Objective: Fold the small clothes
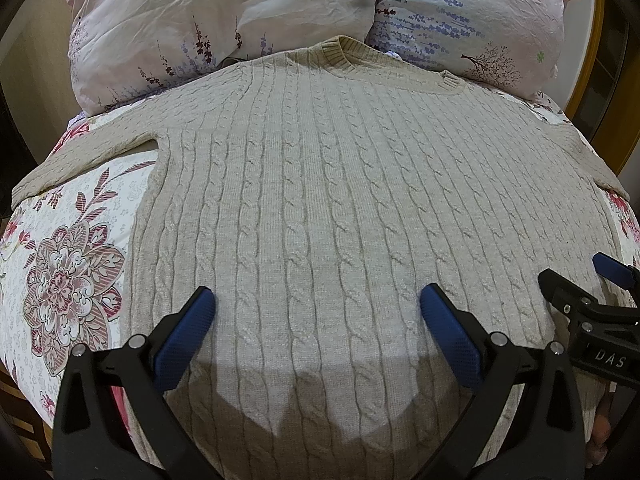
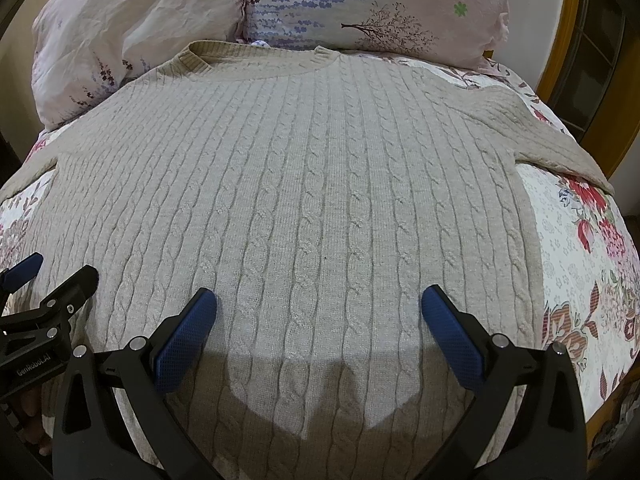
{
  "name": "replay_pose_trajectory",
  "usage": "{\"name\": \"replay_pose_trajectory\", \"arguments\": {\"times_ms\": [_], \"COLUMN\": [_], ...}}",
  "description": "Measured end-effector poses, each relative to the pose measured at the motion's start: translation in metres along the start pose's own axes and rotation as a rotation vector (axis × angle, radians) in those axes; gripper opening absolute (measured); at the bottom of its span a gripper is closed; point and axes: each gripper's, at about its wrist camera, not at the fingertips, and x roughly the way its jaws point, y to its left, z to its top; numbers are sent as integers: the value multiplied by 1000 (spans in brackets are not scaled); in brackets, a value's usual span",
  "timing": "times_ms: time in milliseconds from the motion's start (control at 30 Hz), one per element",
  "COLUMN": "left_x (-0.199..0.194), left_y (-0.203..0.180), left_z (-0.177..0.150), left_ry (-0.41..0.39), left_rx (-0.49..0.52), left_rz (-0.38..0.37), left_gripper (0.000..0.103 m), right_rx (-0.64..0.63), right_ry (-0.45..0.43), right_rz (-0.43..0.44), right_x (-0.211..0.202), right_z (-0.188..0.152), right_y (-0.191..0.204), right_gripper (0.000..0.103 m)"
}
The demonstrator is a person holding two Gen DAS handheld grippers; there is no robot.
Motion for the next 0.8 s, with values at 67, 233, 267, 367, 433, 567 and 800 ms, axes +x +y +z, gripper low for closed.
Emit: {"name": "replay_pose_trajectory", "arguments": {"times_ms": [67, 233, 267, 367, 433, 567, 800], "left_x": [0, 0, 0, 0, 0, 1, 6], "left_y": [0, 0, 0, 0, 0, 1, 2], "left_z": [0, 0, 0, 0, 1, 3, 11], "left_ry": [0, 0, 0, 5, 12, 34, 75], "left_rx": [0, 0, 0, 0, -1, 0, 21], "left_rz": [0, 0, 0, 0, 0, -2, -26], "left_gripper": [101, 101, 101, 101, 101, 101, 101], "right_rx": [0, 0, 0, 0, 0, -12, -5], "right_ry": [2, 12, 13, 14, 10, -4, 30], "right_rz": [-2, -1, -1, 2, 4, 12, 83], "right_x": [1, 0, 0, 1, 0, -1, -2], "right_z": [0, 1, 1, 1, 1, -1, 17], "right_y": [0, -1, -1, -1, -2, -2, -25], "right_gripper": [102, 102, 102, 102, 102, 102, 90]}}
